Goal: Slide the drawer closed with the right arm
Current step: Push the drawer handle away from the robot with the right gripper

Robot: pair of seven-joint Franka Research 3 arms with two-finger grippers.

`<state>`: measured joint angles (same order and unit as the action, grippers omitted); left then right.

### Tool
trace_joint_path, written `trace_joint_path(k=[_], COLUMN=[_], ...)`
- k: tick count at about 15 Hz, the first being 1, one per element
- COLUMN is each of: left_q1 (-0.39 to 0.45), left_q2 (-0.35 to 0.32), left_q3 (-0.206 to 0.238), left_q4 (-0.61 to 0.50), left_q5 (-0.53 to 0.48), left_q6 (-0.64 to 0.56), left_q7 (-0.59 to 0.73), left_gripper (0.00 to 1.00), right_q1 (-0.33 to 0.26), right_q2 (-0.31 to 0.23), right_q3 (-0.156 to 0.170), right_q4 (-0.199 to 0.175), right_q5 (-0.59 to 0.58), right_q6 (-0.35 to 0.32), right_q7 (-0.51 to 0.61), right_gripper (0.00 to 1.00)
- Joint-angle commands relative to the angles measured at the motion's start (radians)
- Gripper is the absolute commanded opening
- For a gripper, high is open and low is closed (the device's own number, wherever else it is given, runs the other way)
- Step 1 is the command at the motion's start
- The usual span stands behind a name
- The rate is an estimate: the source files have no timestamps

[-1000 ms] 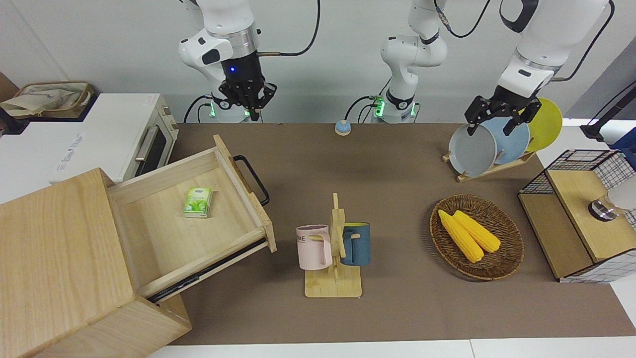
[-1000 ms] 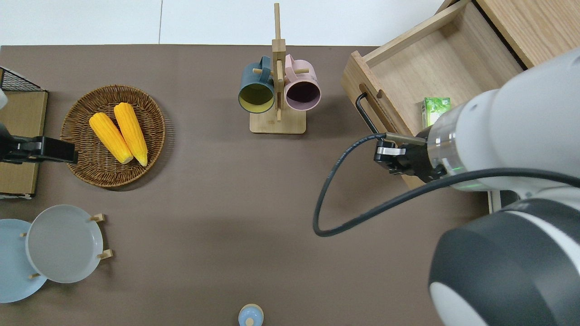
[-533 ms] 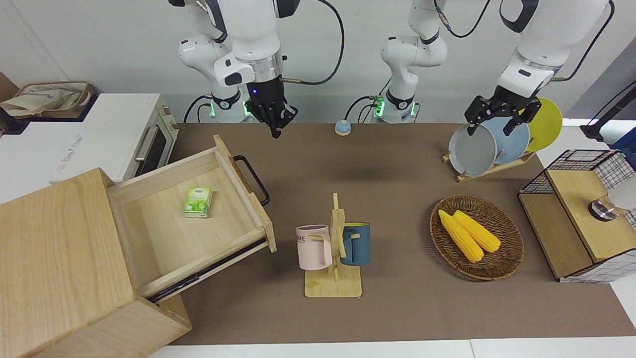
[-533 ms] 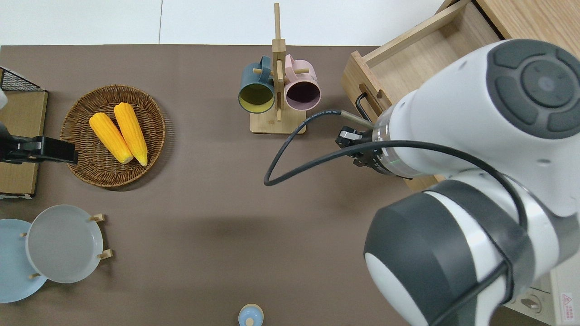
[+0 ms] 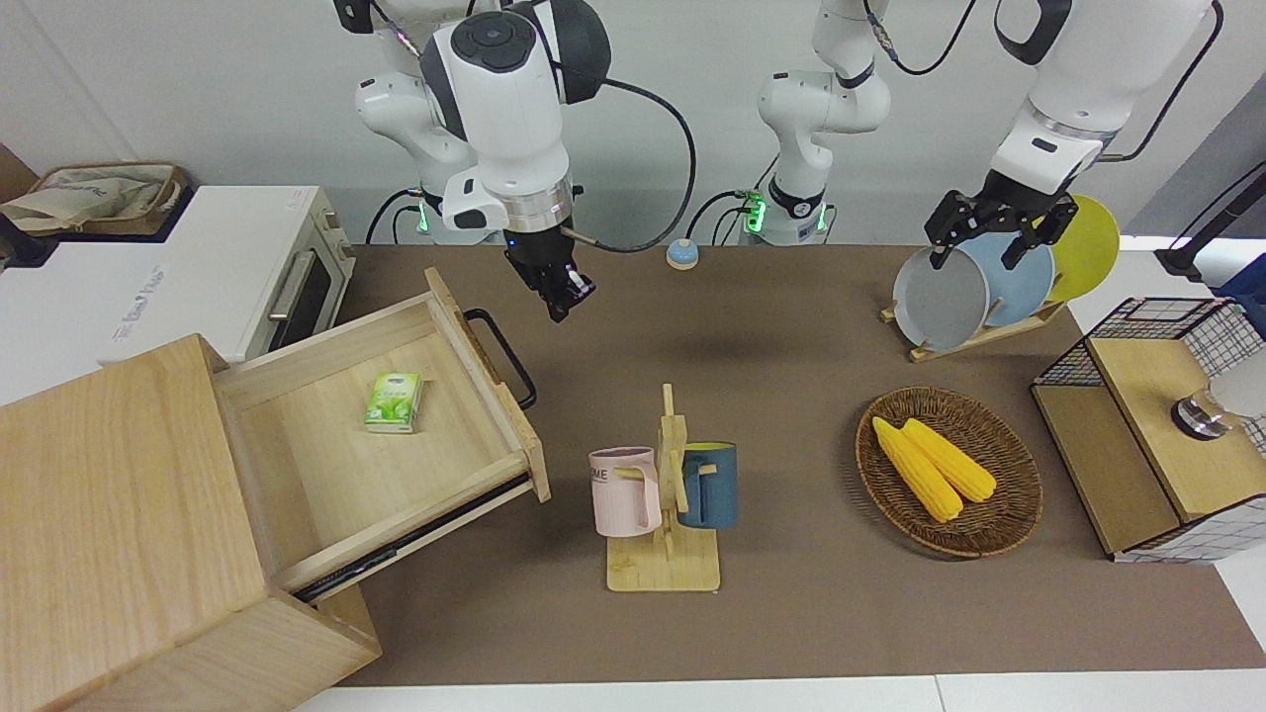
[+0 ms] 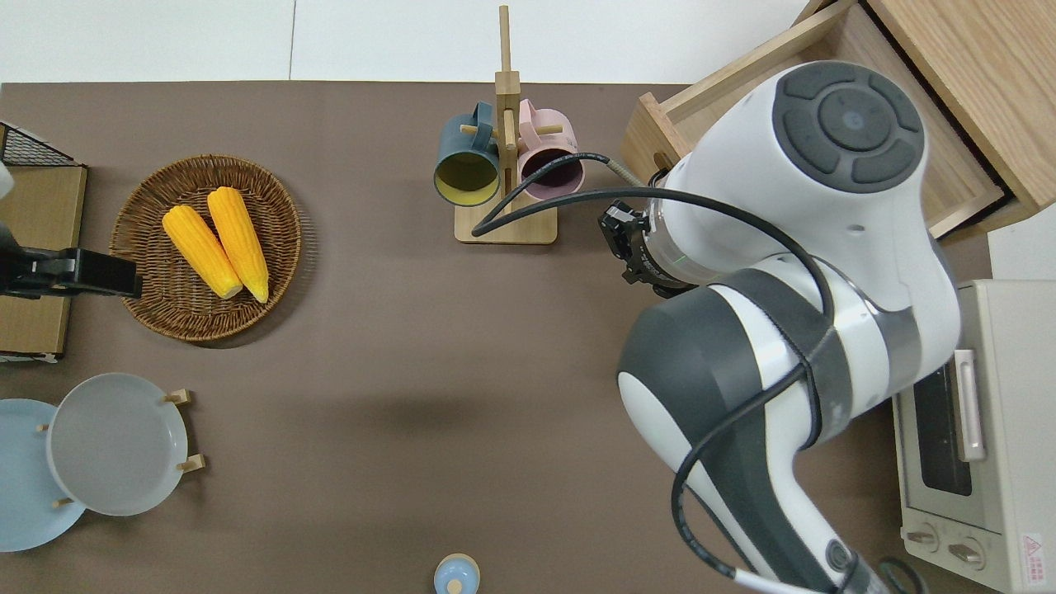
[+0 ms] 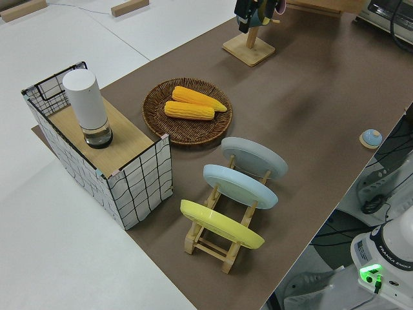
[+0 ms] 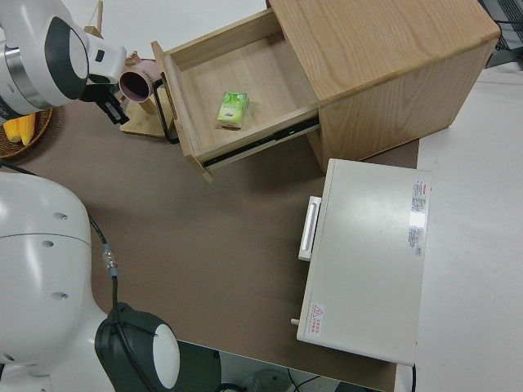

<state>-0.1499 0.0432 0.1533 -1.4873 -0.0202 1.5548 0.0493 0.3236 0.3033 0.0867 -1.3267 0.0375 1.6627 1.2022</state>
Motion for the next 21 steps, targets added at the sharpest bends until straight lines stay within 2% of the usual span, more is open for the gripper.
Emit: trace_joint_path(k=[1, 7, 19, 21], left_q1=[-0.017, -0.017, -0.017, -0.017], left_q2=[0.014, 0.014, 0.014, 0.014], left_q3=[0.017, 0.017, 0.017, 0.017], left_q4=[0.021, 0.021, 0.021, 0.021], left_q5=[0.012, 0.012, 0.011, 0.012], left_q6=[0.001, 0.001, 0.001, 0.001], left_q7=[0.009, 0.009, 0.009, 0.009], left_gripper=[1.0, 1.0, 1.0, 1.0], right_q1=[0.005, -0.014, -0.077, -0.092], right_q2=[0.045, 0.079, 0.095, 0.097], right_q3=[-0.01, -0.01, -0.011, -0.011], right_q4=[0.006, 0.001, 0.003, 0.003], right_q5=[0.021, 0.022, 0.022, 0.024], right_q6=[0.025, 0.035, 0.04, 0.069], right_q7=[0.155, 0.177, 0.148, 0.137], right_gripper=[0.0, 0.0, 0.0, 0.0])
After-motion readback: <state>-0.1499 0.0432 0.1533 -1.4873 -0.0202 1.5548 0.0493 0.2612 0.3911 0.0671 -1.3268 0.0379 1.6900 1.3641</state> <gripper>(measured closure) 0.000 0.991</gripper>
